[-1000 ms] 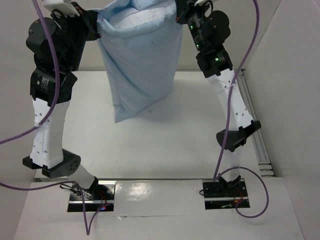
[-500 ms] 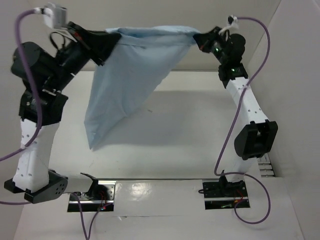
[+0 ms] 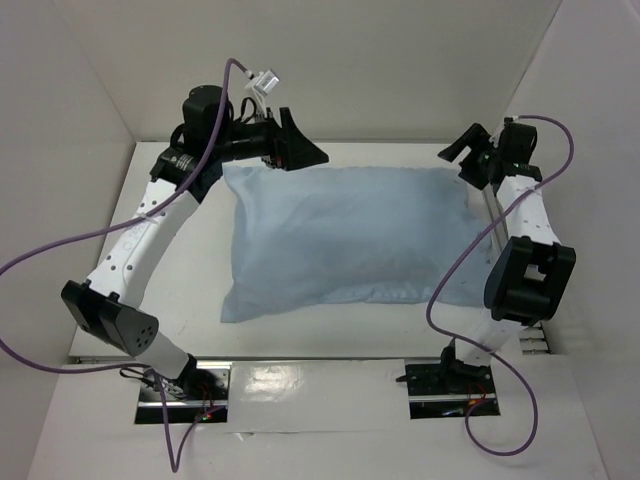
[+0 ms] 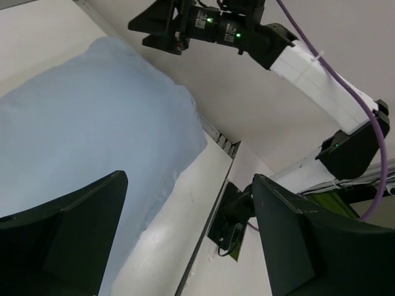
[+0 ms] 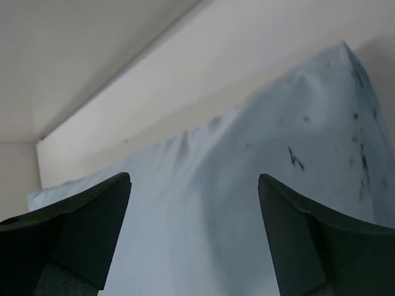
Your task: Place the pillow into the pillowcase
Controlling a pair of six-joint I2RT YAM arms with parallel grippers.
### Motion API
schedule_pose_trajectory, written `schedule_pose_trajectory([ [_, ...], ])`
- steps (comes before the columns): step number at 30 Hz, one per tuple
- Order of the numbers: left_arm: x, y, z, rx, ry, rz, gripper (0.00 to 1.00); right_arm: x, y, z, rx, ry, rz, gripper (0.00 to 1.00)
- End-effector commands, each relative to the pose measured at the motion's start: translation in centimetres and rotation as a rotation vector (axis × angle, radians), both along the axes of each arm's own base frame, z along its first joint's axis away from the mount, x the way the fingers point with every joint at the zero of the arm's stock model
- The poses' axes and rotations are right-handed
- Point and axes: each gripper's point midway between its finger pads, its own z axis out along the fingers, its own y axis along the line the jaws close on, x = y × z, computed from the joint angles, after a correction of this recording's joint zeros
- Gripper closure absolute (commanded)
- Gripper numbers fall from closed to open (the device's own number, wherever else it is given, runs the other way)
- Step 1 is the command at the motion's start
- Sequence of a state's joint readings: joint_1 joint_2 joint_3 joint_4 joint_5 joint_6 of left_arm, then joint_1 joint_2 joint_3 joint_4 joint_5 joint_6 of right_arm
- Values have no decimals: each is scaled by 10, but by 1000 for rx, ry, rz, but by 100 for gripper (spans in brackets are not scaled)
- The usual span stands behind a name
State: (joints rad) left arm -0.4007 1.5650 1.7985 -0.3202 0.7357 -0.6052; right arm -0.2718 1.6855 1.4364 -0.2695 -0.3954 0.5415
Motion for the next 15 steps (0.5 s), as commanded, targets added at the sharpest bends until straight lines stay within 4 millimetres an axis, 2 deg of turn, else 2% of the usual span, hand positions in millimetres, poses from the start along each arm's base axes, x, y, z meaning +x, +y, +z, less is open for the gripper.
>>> schedule_pose_trajectory([
  [1,-5,16,-11,47,12,47,6,-27,16,-6,-61,125,66,9],
  [2,-2,18,-38,86,69,59,7,-30,20,-5,-92,138,67,7],
  [4,-1,28,-63,144,106,123,7,-46,28,-19,-151,208,82,7],
  [5,-8,31,-95,205,179,140,7,-56,22,-37,-205,273,29,7],
  [6,-4,38,-113,255,205,212,7,-66,32,-42,-243,302,30,6],
  [7,-5,45,-124,281,224,244,7,-73,33,-50,-263,326,5,6],
  [8,-11,47,-157,331,286,252,7,-85,32,-69,-283,362,-20,6],
  [10,-14,55,-183,371,338,287,7,-83,54,-83,-250,351,-7,6],
  [11,-18,56,-208,397,392,286,7,-87,65,-94,-231,365,9,6],
  [12,-16,58,-220,414,409,294,7,-85,86,-109,-223,386,46,6],
  [15,-2,77,-252,451,508,389,10,-62,132,-124,-147,369,113,5],
])
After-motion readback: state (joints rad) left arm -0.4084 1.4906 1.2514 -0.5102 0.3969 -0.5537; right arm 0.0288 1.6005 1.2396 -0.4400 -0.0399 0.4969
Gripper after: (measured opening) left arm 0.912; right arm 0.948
